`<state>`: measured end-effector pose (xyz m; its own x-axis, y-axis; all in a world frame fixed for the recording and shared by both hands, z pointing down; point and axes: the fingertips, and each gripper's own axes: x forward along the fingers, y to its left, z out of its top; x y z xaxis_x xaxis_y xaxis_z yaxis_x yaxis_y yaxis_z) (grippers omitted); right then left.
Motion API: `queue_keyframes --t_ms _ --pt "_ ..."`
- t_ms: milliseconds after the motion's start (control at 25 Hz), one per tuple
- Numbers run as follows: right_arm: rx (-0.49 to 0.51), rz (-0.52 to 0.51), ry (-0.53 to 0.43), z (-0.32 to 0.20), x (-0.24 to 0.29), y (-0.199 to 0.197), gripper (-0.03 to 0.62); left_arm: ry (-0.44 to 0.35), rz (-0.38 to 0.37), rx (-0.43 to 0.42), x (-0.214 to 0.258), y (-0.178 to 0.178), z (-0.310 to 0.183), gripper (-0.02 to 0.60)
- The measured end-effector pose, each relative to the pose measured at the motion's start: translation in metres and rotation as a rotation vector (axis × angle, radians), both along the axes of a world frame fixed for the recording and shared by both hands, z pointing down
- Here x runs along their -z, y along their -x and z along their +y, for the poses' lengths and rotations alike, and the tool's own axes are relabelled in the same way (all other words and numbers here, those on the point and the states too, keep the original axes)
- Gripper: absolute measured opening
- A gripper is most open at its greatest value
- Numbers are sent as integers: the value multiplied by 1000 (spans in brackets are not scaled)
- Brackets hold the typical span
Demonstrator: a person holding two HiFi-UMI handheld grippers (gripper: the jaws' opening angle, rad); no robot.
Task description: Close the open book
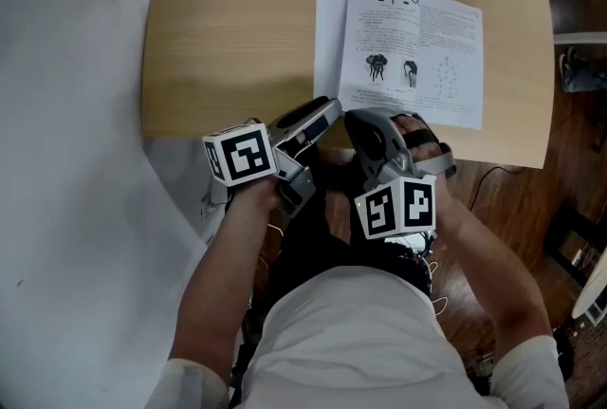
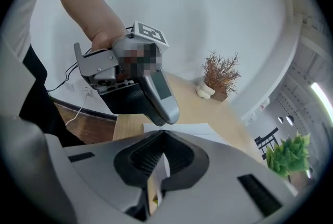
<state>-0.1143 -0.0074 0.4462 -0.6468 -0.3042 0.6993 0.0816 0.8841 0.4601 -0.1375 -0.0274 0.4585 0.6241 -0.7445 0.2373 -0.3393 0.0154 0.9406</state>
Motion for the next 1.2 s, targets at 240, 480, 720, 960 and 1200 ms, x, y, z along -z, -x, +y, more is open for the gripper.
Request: queue_keyframes --t_ms 240,480,720,960,1200 --pt "-2 -19 -12 1 4 1 3 5 40 -8 1 -4 -6 137" --pt "-8 -30 -17 0 5 0 3 32 87 -2 0 -5 -5 137" --pt "14 -40 -29 3 8 1 3 17 132 -33 5 -16 -11 135" --pt "8 -54 -84 2 9 0 3 -14 94 -20 9 -14 -15 -2" --pt "-57 -77 -149 -2 16 -5 66 -24 84 -11 16 -13 -16 -2"
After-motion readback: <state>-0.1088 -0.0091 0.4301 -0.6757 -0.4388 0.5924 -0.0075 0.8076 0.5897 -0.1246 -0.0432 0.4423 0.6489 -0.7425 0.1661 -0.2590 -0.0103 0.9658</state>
